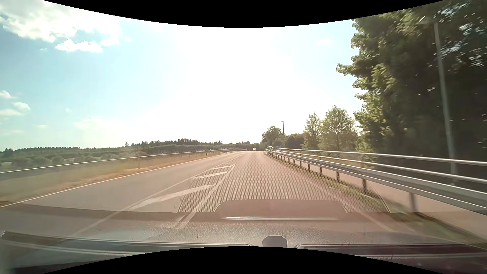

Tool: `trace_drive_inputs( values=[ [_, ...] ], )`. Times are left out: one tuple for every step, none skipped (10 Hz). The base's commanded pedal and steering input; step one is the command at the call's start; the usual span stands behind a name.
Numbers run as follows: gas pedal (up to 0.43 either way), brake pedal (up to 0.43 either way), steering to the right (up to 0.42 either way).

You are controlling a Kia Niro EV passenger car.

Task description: Follow the waypoints while adhering to traffic rules and regulations

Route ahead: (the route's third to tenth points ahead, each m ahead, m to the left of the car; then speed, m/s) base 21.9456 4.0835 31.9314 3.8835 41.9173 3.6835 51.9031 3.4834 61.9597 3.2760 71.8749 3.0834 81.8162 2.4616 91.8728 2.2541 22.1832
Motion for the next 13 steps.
trace_drive_inputs(
  values=[
    [0.13,0.006,-0.004],
    [0.13,0.006,-0.004],
    [0.13,0.006,-0.004],
    [0.13,0.006,-0.004],
    [0.13,0.006,-0.004],
    [0.13,0.006,-0.003],
    [0.13,0.006,-0.003],
    [0.13,0.006,-0.002],
    [0.13,0.006,-0.001],
    [0.13,0.006,0.0],
    [0.13,0.006,0.002],
    [0.13,0.006,0.003],
    [0.13,0.006,0.003]
  ],
)
